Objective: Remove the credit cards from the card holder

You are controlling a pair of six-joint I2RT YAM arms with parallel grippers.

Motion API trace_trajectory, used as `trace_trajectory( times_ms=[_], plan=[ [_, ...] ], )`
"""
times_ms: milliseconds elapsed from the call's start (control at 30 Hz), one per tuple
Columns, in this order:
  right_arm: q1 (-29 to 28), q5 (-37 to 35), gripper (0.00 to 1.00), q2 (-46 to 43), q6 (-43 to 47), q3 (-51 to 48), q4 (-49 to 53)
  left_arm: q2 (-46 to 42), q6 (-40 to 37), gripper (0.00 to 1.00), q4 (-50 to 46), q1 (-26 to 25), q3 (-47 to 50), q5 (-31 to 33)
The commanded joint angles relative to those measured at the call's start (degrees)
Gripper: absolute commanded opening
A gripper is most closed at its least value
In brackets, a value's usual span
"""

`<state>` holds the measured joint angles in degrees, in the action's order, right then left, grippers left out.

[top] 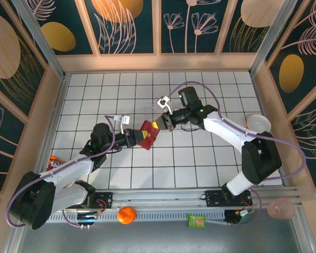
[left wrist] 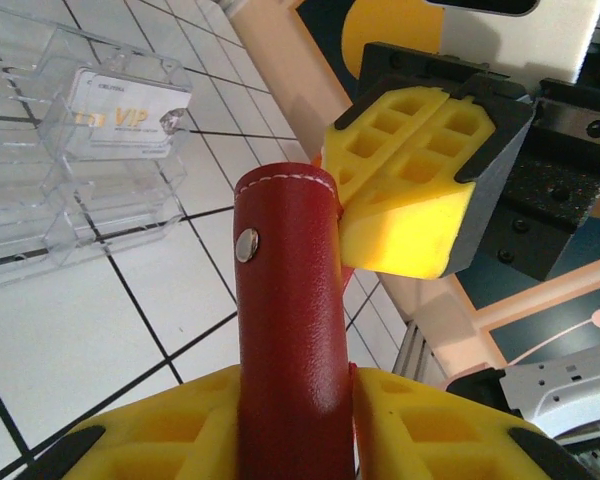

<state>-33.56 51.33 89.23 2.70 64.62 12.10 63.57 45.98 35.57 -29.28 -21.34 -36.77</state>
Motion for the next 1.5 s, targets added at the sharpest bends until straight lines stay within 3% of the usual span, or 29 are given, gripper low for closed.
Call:
trace_trajectory(
  times_ms=[0,100,167,233,500,633,700,833,967,1067,1267,1467],
  plan=[
    [0.50,-1.98,0.00,1.02,1.05,2.87,-0.05,-2.49,-1.21,0.28,-1.56,-0.60,-1.55,1.04],
    [0.50,-2.68,0.00,1.08,-0.15,2.66,-1.49,-4.08,-1.77,0.28,-3.62,-0.67,-1.61,3.11],
    [0.46,-2.56,0.00,1.49,0.08,3.03,-1.07,-4.88,-1.78,0.44,-3.66,-0.69,-1.60,3.13],
    [0.44,-1.95,0.00,2.07,1.21,3.77,0.43,-5.67,-1.67,0.48,-3.37,-0.63,-1.52,2.85],
    [0.78,-3.61,0.00,2.59,2.29,4.85,1.80,-6.24,-3.43,0.29,-7.07,-0.64,-2.31,3.15],
    [0.70,-3.34,0.00,3.11,0.66,5.51,0.74,-6.27,-3.31,0.11,-7.26,-0.64,-2.38,4.37],
    [0.26,-4.52,0.06,2.62,-3.06,5.07,-2.00,-6.26,-2.97,0.01,-7.31,-0.69,-2.39,5.86],
    [-0.49,-17.80,0.38,-0.98,-16.81,1.51,-10.52,-8.49,-0.98,0.00,-7.34,-0.66,-1.28,13.11],
    [-3.54,-35.74,0.50,-4.85,-29.33,-1.28,-9.20,-12.92,1.78,0.00,-7.05,-0.83,0.54,21.84],
    [-7.96,-44.96,0.53,-6.15,-35.68,-1.22,-6.45,-15.14,2.87,0.00,-8.12,-0.99,0.74,27.61],
    [-16.09,-49.12,0.56,-4.40,-42.00,-0.13,-10.36,-15.61,2.93,0.00,-9.25,-1.22,-0.09,33.60],
    [-18.86,-48.94,0.58,0.36,-41.64,4.81,-11.15,-14.53,2.55,0.00,-10.48,-1.20,-0.91,34.21]
  ],
)
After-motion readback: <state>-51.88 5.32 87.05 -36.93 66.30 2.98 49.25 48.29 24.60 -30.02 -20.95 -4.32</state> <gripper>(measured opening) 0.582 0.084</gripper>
